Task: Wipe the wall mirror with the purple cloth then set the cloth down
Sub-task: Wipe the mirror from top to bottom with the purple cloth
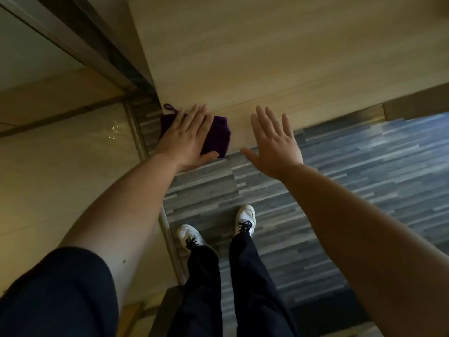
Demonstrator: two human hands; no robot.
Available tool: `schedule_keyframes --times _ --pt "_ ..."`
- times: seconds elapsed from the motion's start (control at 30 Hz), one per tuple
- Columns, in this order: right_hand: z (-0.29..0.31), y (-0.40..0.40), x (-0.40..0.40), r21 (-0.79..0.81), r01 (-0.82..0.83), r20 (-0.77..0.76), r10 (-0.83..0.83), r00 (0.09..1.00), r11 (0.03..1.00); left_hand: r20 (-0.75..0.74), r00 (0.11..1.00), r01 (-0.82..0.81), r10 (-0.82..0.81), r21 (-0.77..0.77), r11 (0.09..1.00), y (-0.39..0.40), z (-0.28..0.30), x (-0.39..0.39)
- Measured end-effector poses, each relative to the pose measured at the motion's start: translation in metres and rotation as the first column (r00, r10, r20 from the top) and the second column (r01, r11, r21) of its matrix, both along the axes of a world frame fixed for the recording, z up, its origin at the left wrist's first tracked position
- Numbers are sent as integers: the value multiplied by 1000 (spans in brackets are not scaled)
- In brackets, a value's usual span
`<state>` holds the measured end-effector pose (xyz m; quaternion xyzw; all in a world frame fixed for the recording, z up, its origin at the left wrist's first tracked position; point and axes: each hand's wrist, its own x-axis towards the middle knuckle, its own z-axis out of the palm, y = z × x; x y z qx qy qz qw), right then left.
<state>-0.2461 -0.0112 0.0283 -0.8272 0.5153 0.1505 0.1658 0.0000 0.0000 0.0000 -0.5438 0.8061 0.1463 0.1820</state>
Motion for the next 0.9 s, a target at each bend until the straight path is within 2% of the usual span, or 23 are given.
schedule_keyframes --times 0.23,0.4,0.57,0.7,0.9 --pt "-18 1 -1 -21 -36 -36 35 999 999 -58 998 33 -34 -31 999 1 -12 7" --pt "-19 3 2 -16 -37 -35 37 999 999 -131 986 77 -106 -206 976 6 -16 10" --pt "-18 -1 3 -45 -45 -36 43 998 998 -63 992 86 -106 -262 961 12 -17 7" --pt "-5 -3 15 -61 -61 -37 59 998 996 -87 995 23 -39 -175 984 11 2 3" --pt "60 -17 44 -165 -77 17 81 997 983 -160 987 -57 -3 -375 925 10 73 29"
